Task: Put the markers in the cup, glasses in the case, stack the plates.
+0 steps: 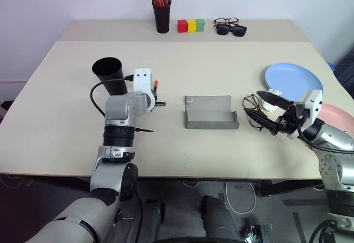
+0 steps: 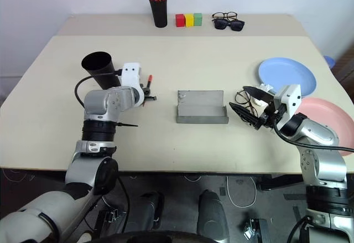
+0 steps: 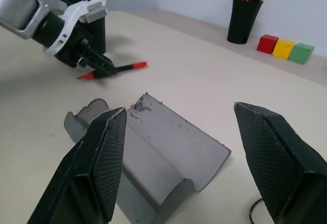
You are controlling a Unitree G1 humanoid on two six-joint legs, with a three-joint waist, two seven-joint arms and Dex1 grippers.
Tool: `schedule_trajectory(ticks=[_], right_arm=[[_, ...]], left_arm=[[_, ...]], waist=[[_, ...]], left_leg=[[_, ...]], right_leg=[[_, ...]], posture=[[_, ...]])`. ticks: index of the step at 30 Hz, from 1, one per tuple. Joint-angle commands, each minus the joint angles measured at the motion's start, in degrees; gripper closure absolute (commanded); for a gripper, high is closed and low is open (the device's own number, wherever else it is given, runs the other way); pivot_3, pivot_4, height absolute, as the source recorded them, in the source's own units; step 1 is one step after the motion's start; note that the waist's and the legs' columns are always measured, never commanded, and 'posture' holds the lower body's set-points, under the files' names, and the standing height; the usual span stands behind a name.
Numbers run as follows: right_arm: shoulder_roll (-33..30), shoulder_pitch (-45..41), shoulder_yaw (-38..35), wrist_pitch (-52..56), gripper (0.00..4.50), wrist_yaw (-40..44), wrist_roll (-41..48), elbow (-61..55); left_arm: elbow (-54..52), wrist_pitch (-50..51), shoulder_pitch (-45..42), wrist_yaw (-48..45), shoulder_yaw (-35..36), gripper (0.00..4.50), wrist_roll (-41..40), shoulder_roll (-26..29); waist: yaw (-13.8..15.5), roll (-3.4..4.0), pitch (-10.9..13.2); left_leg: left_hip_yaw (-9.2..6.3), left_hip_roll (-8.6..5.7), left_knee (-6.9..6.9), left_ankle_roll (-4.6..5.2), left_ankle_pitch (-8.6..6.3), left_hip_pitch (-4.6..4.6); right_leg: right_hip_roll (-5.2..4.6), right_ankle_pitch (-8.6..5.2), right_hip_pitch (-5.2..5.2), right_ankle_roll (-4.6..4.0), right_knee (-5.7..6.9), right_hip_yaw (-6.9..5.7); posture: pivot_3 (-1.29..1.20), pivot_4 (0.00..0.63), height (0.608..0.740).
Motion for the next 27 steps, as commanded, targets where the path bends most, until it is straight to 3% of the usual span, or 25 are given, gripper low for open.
schedule_trajectory(ticks=[1,3,7,12,19,27], right_arm=[[-0.3,-1.6,-0.5,-0.9,1.07,0.1,-0.1,0.2],[0.2,-2.5,-0.1,-1.1,1.07,-0.2,-0.2,0.8],[1.7,-4.4,0.7,-2.0,1.07,-0.4,-0.3,1.7],[4.3,-6.0,1.3,-4.0,1.07,2.8,1.9,1.2],[4.2,-7.5,3.3,-3.3,1.07,8.2,4.2,0.3],[4.6,-9.1,4.3,-3.8,1.07,9.0,3.5,1.3]], left_arm=[[-12.2,-10.4,1.3,-5.7,-7.9,4.43,0.8,1.5],[-14.9,-27.3,3.5,-2.6,-9.3,4.43,6.1,1.8],[-12.0,-49.5,4.5,2.3,-9.6,4.43,14.1,5.3],[-2.9,-63.5,4.4,11.9,-4.9,4.43,19.7,8.8],[6.1,-67.7,2.8,22.5,-1.8,4.43,25.6,11.0],[9.1,-67.5,3.0,25.4,-1.8,4.43,27.1,11.3]], waist=[[0.0,0.0,0.0],[0.0,0.01,0.0],[-0.1,0.03,0.0],[0.1,0.04,0.0],[0.2,0.03,0.0],[0.0,0.03,0.0]], left_leg=[[0.0,0.0,0.0,0.0,0.0,-0.02],[0.02,0.0,-0.02,-0.01,0.0,-0.02],[0.06,0.06,-0.05,-0.05,0.02,0.04],[0.05,0.04,0.02,-0.04,0.03,0.05],[0.02,0.02,-0.01,0.0,0.02,-0.01],[0.0,0.02,0.0,-0.01,0.02,0.01]], right_leg=[[0.0,0.0,-0.02,-0.01,0.0,0.01],[0.0,0.01,-0.04,-0.03,-0.02,0.02],[0.03,0.08,-0.05,-0.14,-0.04,0.05],[0.03,0.09,0.03,-0.14,-0.07,0.05],[0.03,0.08,-0.02,-0.11,-0.07,0.02],[0.04,0.09,-0.03,-0.09,0.0,0.02]], posture=[[0.0,0.15,0.739],[0.0,0.15,0.739],[0.0,0.15,0.739],[0.0,0.15,0.739],[0.0,0.15,0.739],[0.0,0.15,0.739]])
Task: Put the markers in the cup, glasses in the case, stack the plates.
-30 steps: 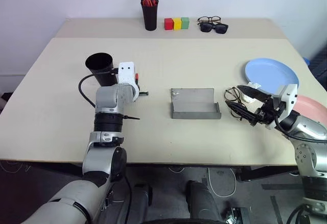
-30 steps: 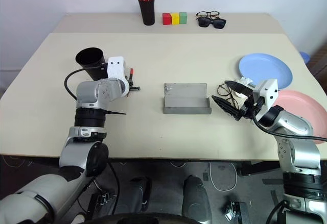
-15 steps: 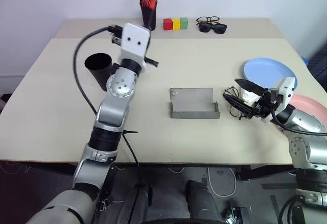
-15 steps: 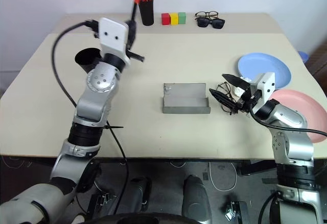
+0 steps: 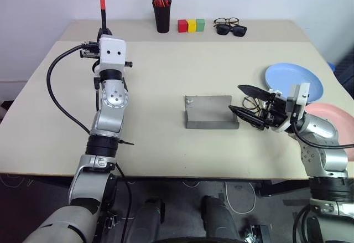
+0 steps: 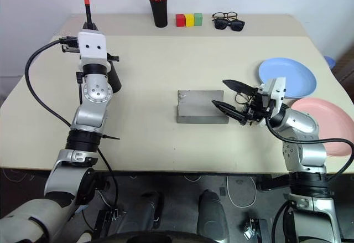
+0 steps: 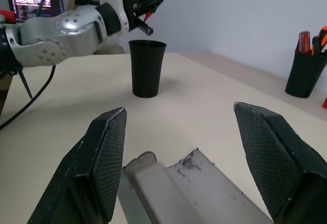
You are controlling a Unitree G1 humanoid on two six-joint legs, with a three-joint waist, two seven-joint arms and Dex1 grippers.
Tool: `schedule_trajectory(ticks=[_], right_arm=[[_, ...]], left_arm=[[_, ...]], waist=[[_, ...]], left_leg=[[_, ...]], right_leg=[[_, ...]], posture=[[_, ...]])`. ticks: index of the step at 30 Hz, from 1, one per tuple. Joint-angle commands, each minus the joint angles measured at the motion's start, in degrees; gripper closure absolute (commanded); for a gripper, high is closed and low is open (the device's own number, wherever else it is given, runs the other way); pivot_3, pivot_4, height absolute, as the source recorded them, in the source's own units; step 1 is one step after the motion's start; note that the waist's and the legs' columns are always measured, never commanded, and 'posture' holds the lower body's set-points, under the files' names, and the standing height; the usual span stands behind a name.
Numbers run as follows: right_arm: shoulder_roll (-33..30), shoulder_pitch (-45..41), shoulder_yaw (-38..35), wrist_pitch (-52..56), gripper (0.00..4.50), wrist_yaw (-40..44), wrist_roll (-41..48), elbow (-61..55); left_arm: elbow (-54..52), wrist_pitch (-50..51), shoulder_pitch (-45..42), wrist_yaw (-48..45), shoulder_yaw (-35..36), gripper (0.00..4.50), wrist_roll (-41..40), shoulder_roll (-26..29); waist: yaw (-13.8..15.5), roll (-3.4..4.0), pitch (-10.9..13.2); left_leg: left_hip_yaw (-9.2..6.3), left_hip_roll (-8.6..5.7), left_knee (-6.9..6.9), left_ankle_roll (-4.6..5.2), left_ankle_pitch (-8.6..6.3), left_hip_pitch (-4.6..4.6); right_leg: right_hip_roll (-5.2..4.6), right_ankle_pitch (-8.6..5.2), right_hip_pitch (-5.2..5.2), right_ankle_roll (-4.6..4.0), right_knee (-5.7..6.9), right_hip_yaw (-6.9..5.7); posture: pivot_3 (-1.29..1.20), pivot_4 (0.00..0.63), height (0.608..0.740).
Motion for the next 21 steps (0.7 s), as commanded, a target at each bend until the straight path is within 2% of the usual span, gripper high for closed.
schedule_trajectory(ticks=[1,7,21], right_arm=[[0.3,-0.9,-0.5,-0.9,1.07,0.1,0.5,-0.8],[0.0,-0.2,-1.1,-1.1,1.07,0.1,0.6,-0.7],[-1.1,2.5,-3.3,-1.6,1.07,-1.2,0.6,-2.2]], left_arm=[[-0.4,-1.5,-1.0,1.0,0.8,4.43,1.0,0.9],[2.4,-3.9,0.3,2.2,0.7,4.43,2.0,1.9],[15.1,-11.3,-2.4,5.2,-0.4,4.43,2.8,2.0]], waist=[[0.0,0.0,0.0],[0.0,0.0,0.0],[0.1,0.0,0.0]], left_leg=[[0.0,0.0,0.0,0.0,0.0,0.0],[0.0,0.01,-0.01,0.0,0.0,0.0],[0.0,0.01,-0.01,0.0,0.0,0.0]], right_leg=[[0.01,0.0,0.0,0.0,0.0,0.0],[0.02,0.0,-0.01,0.0,0.0,0.0],[0.02,0.0,-0.02,0.0,0.01,0.0]], posture=[[0.0,0.15,0.739],[0.0,0.15,0.739],[0.0,0.15,0.739]])
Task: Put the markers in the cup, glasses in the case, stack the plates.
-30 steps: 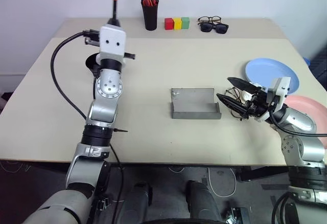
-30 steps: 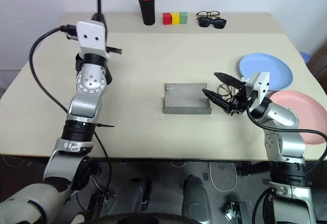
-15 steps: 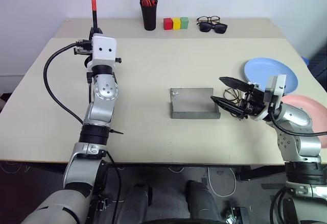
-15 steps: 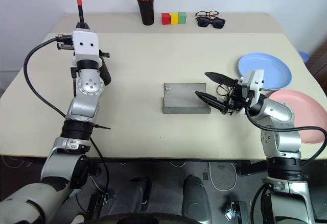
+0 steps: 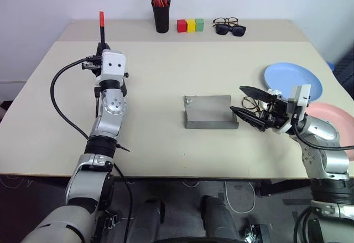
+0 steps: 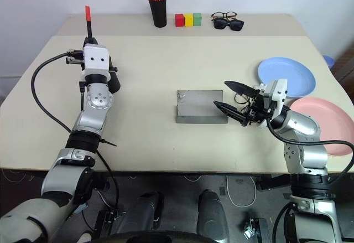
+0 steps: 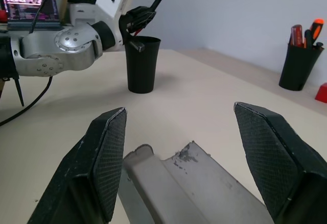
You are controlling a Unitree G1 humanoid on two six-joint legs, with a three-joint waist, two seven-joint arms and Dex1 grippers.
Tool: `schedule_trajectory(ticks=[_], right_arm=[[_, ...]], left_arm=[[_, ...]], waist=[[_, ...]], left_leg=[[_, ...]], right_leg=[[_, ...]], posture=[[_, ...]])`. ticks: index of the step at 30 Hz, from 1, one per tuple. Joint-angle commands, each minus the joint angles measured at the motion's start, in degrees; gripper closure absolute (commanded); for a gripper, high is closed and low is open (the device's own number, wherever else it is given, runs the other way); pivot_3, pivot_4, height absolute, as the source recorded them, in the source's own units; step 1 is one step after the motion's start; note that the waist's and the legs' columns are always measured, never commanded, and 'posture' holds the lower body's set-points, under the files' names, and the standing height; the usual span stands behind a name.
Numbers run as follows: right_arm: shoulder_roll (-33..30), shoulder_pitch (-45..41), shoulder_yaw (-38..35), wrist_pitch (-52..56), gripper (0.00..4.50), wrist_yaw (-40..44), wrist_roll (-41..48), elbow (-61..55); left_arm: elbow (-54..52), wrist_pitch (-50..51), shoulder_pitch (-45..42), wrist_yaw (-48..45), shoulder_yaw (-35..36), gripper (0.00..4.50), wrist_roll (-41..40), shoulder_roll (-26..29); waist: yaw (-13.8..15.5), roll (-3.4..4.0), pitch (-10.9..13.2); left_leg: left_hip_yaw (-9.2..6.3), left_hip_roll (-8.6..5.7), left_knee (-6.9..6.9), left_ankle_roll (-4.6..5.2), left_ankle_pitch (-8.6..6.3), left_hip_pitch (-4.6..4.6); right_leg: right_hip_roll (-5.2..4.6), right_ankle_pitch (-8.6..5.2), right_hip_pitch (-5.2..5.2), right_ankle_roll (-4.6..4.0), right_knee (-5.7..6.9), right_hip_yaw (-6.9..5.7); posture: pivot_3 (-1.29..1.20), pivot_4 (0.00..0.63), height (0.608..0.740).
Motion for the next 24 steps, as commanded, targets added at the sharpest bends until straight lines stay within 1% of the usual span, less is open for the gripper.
schedule_trajectory(ticks=[1,2,9,12,13,15,16,18,19,20,21,24], right_arm=[[-1.0,0.4,-2.5,-1.4,1.07,-0.4,0.6,-2.2],[-1.1,0.5,-2.7,-1.4,1.07,-0.5,0.7,-2.3],[-2.0,1.7,-4.2,-1.4,1.07,-1.1,0.6,-2.6],[-2.3,2.5,-4.9,-1.2,1.07,-1.8,0.5,-3.0],[-2.6,3.2,-5.3,-0.6,1.07,-2.4,0.5,-3.5],[-3.5,5.1,-6.3,1.0,1.07,-3.6,0.5,-4.8],[-3.9,6.0,-6.7,1.6,1.07,-4.0,0.7,-5.6],[-5.4,11.4,-9.2,3.9,1.07,-5.1,1.8,-9.7],[-5.9,13.7,-10.3,4.8,1.07,-5.6,2.1,-11.4],[-6.4,15.7,-11.2,5.6,1.07,-6.2,2.3,-12.9],[-6.6,16.6,-11.6,6.0,1.07,-6.6,2.4,-13.7],[-7.6,26.2,-16.7,8.3,1.07,-7.2,2.6,-18.9]], left_arm=[[0.6,-2.5,-2.0,0.7,-0.2,4.43,0.5,0.3],[0.4,-2.4,-1.9,0.2,-0.3,4.0,0.4,0.1],[-5.6,-4.7,1.9,-4.9,0.3,0.52,-3.4,-1.1],[-10.3,-5.2,3.4,-9.3,0.5,0.52,-7.2,-2.5],[-14.0,-1.8,3.7,-13.2,0.1,0.52,-10.7,-4.0],[-22.1,8.6,4.3,-24.1,-2.8,0.52,-17.2,-5.2],[-25.4,16.2,4.2,-30.2,-4.7,0.52,-20.3,-4.9],[-32.7,31.1,4.0,-47.3,-11.5,0.52,-28.6,-1.6],[-34.9,35.9,4.0,-52.1,-13.0,0.52,-31.3,-0.6],[-36.2,39.6,3.8,-55.6,-14.0,0.52,-33.4,0.5],[-36.8,41.9,3.5,-57.2,-14.1,0.52,-34.4,1.0],[-33.9,46.1,1.1,-73.3,-18.4,0.52,-37.9,5.6]], waist=[[0.0,0.0,0.0],[0.0,0.0,0.0],[-0.1,0.0,0.0],[0.0,0.0,0.0],[0.0,0.0,0.0],[0.5,-0.01,0.0],[0.6,0.0,0.0],[1.1,0.0,0.0],[1.2,0.05,0.0],[1.2,0.07,0.0],[1.0,0.07,0.0],[0.6,0.11,0.0]], left_leg=[[0.0,0.0,0.0,0.0,0.0,0.0],[0.0,0.0,0.01,0.0,0.0,0.0],[0.0,0.0,-0.02,0.0,0.0,0.0],[0.0,0.0,-0.01,0.0,0.0,0.0],[0.01,0.0,0.0,0.0,0.0,0.0],[0.0,0.0,0.01,0.0,0.0,-0.04],[-0.01,0.0,0.03,0.0,0.0,-0.06],[0.01,0.0,0.04,0.0,0.0,-0.08],[0.01,0.01,0.01,0.01,-0.01,-0.06],[0.01,0.0,-0.02,0.03,-0.02,-0.06],[0.02,0.0,-0.02,0.05,-0.04,-0.06],[0.05,0.03,-0.02,0.06,-0.04,-0.03]], right_leg=[[0.0,0.0,0.0,0.0,0.0,0.0],[0.0,0.0,0.0,0.0,0.0,0.0],[0.0,0.0,0.0,0.0,-0.02,0.01],[0.0,0.0,0.0,0.0,-0.01,0.01],[0.0,0.0,0.0,0.0,-0.01,0.01],[-0.01,0.0,0.01,0.0,-0.01,0.0],[-0.01,0.0,0.0,0.0,-0.01,-0.01],[-0.01,-0.01,0.01,0.0,-0.02,0.0],[0.0,-0.03,0.01,0.0,-0.01,-0.01],[0.0,-0.05,0.01,0.01,-0.02,-0.01],[0.0,-0.06,0.0,0.02,-0.02,0.01],[0.01,-0.07,-0.01,0.0,0.0,0.03]], posture=[[0.0,0.15,0.739],[0.0,0.15,0.739],[0.0,0.15,0.739],[0.0,0.15,0.739],[0.0,0.15,0.739],[0.0,0.15,0.739],[0.0,0.15,0.739],[0.0,0.15,0.739],[0.0,0.15,0.739],[0.0,0.15,0.739],[0.0,0.15,0.739],[0.0,0.15,0.739]])
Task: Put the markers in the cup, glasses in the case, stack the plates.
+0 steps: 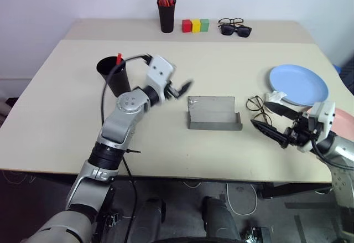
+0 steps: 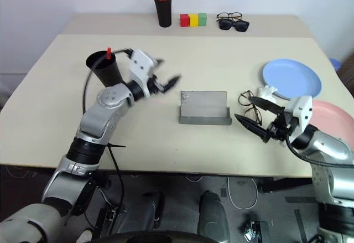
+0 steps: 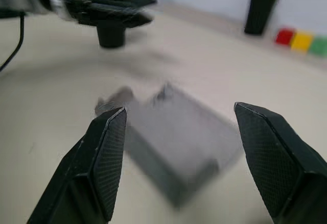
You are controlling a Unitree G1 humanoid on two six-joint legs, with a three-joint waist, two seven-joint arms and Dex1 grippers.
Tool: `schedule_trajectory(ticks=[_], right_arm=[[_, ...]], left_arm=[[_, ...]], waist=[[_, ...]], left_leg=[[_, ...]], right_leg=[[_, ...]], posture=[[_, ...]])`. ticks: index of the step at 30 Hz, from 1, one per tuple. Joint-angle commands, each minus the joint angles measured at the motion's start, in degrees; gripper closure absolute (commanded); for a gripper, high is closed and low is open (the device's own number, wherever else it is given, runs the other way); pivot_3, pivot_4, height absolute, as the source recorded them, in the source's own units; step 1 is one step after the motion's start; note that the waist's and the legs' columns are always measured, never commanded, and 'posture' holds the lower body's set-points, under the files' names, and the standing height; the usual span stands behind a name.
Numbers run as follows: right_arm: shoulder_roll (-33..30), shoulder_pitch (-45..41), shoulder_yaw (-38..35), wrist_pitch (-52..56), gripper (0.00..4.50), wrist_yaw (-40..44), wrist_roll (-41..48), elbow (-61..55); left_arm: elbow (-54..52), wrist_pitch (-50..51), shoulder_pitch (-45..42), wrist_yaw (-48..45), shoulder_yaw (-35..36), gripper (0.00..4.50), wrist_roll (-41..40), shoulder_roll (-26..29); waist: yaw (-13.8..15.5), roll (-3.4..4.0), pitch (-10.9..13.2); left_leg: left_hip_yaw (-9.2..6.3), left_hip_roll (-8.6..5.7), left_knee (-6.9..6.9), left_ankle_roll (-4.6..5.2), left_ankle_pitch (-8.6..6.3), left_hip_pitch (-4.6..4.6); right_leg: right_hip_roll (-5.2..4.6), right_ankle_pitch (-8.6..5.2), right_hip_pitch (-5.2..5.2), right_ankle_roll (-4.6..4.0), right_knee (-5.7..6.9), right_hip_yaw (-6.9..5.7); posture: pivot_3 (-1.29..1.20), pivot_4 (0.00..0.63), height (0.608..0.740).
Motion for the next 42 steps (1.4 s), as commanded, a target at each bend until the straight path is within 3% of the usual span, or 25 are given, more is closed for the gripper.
schedule_trajectory(ticks=[1,8,16,19,22,25,34,42], right_arm=[[-1.3,8.1,-7.3,2.1,1.07,-0.9,1.9,-7.0],[2.3,20.6,-15.8,2.1,1.07,-4.1,2.7,-14.3],[8.0,26.4,-17.5,0.6,1.07,-8.6,3.0,-20.6],[9.2,28.0,-17.8,0.1,1.07,-9.7,2.9,-22.2],[9.7,29.1,-18.2,-0.3,1.07,-10.5,3.0,-23.1],[10.1,30.2,-18.6,-0.8,1.07,-10.8,3.1,-23.5],[10.3,30.4,-17.5,-2.2,1.07,-11.5,2.3,-22.3],[9.2,28.0,-16.2,-2.2,1.07,-11.5,1.5,-20.4]], left_arm=[[1.4,2.7,-3.5,-17.4,-3.4,0.52,-3.6,5.1],[16.9,-7.8,-13.0,-34.0,-11.4,0.52,4.3,6.2],[40.3,-20.3,-22.1,-35.7,-17.0,0.52,16.5,-3.0],[45.3,-23.6,-23.4,-36.4,-17.1,1.39,18.8,-6.0],[47.5,-24.7,-24.2,-36.8,-16.6,2.94,20.3,-7.6],[48.0,-25.2,-24.5,-37.6,-16.0,4.4,21.0,-8.1],[38.1,-16.7,-22.0,-41.2,-14.8,4.4,20.8,-6.2],[12.8,4.8,-13.8,-42.5,-15.5,4.4,19.0,-0.7]], waist=[[-0.2,0.0,0.0],[-0.7,-0.07,0.0],[-0.4,-0.13,0.1],[-0.3,-0.19,0.1],[-0.2,-0.19,0.1],[0.2,-0.19,0.1],[0.5,-0.17,0.1],[0.5,-0.14,0.1]], left_leg=[[-0.01,0.06,-0.01,0.0,0.0,0.03],[0.0,0.14,0.15,0.0,-0.01,0.0],[0.0,0.14,0.03,0.08,-0.05,-0.11],[0.0,0.14,0.04,0.09,-0.06,-0.15],[0.0,0.14,0.04,0.09,-0.07,-0.15],[0.0,0.14,0.05,0.09,-0.07,-0.12],[0.0,0.15,0.02,0.09,-0.07,-0.13],[-0.03,0.16,0.02,0.1,-0.07,-0.13]], right_leg=[[0.07,-0.01,0.01,-0.01,0.0,0.0],[0.14,-0.17,0.1,-0.17,-0.17,0.01],[0.13,-0.2,-0.01,-0.1,-0.25,0.01],[0.12,-0.21,-0.04,-0.07,-0.26,0.0],[0.12,-0.23,-0.04,-0.05,-0.26,0.0],[0.12,-0.23,-0.02,-0.06,-0.25,0.0],[0.12,-0.23,-0.04,-0.05,-0.25,-0.01],[0.12,-0.23,-0.04,-0.06,-0.21,0.0]], posture=[[0.0,0.15,0.739],[0.0,0.15,0.739],[0.0,0.15,0.739],[0.0,0.15,0.739],[0.0,0.15,0.739],[0.0,0.15,0.739],[0.0,0.15,0.739],[0.0,0.15,0.739]])
